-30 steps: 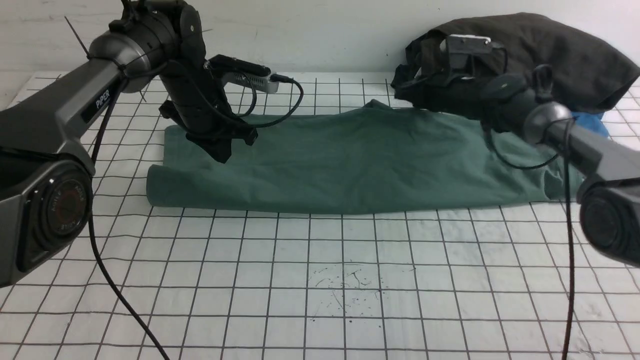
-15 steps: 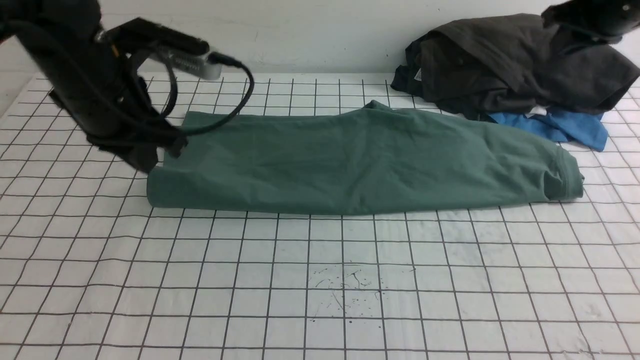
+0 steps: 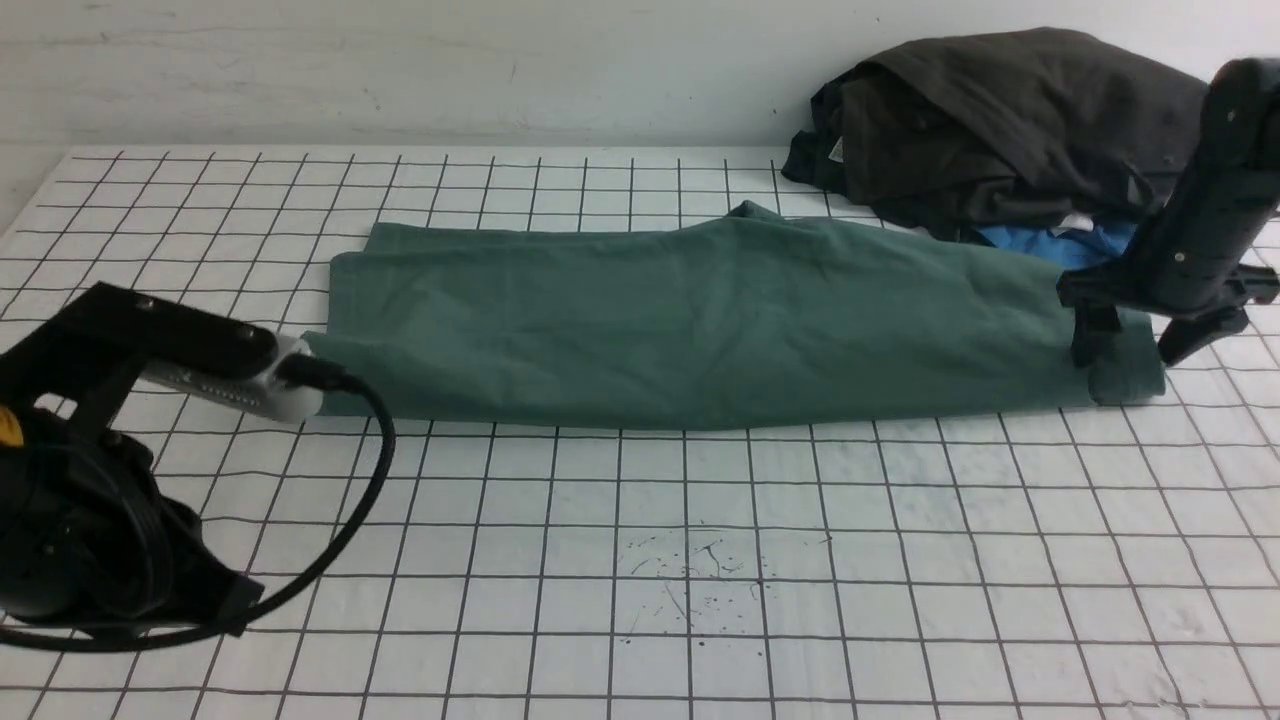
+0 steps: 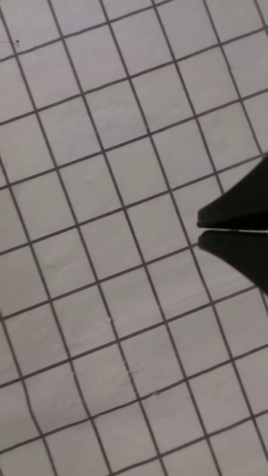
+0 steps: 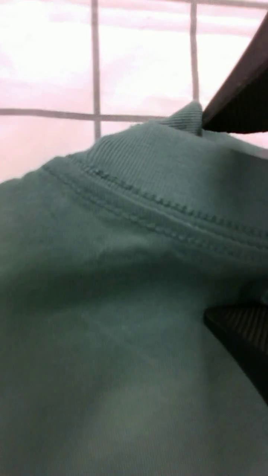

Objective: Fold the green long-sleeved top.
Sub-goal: Use the right arm to clamp the right edge of the fabric

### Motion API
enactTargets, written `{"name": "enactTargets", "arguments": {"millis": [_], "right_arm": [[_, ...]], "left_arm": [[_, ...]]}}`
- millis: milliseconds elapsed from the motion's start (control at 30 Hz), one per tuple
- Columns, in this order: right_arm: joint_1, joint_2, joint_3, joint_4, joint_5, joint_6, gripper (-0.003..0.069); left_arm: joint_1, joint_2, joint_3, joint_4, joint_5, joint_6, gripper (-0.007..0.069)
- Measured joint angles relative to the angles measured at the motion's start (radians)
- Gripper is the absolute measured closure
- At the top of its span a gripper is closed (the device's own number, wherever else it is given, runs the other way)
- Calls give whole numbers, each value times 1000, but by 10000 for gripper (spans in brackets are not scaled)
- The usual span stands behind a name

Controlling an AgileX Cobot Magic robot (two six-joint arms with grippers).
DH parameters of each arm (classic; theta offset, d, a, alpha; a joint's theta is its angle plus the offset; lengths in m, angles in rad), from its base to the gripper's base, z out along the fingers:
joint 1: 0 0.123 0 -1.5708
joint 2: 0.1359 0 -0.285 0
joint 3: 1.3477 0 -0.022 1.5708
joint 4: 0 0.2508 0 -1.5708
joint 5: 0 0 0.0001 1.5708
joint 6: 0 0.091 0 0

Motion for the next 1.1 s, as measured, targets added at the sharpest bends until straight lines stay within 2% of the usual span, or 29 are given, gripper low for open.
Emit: {"name": "enactTargets", "arguments": {"millis": [300, 467, 700, 833, 867, 1000, 1033, 1067, 1100], "right_arm": [[-5, 8, -9, 29, -2, -2, 112], [-40, -3, -11, 40, -2, -4, 112], [-95, 11, -11, 142, -5, -22, 120], [-96, 23, -15, 191, -9, -68, 229], [-95, 23, -16, 191, -9, -68, 229], [-88, 36, -45, 219, -5, -89, 460], [-87, 36, -47, 220, -3, -90, 470], [-85, 36, -58, 220, -2, -92, 559], [-83, 30, -60, 217, -1, -94, 601]], "left_arm": [[0, 1, 21, 2, -115, 2, 631], [0, 42, 23, 6, -156, 3, 631], [0, 109, 24, 4, -168, 7, 631], [0, 112, 24, 2, -170, 8, 631], [0, 112, 24, 2, -170, 8, 631], [0, 111, 24, 2, -167, 8, 631], [0, 111, 24, 2, -165, 8, 631], [0, 105, 24, 2, -155, 8, 631], [0, 99, 24, 2, -145, 8, 631]]}}
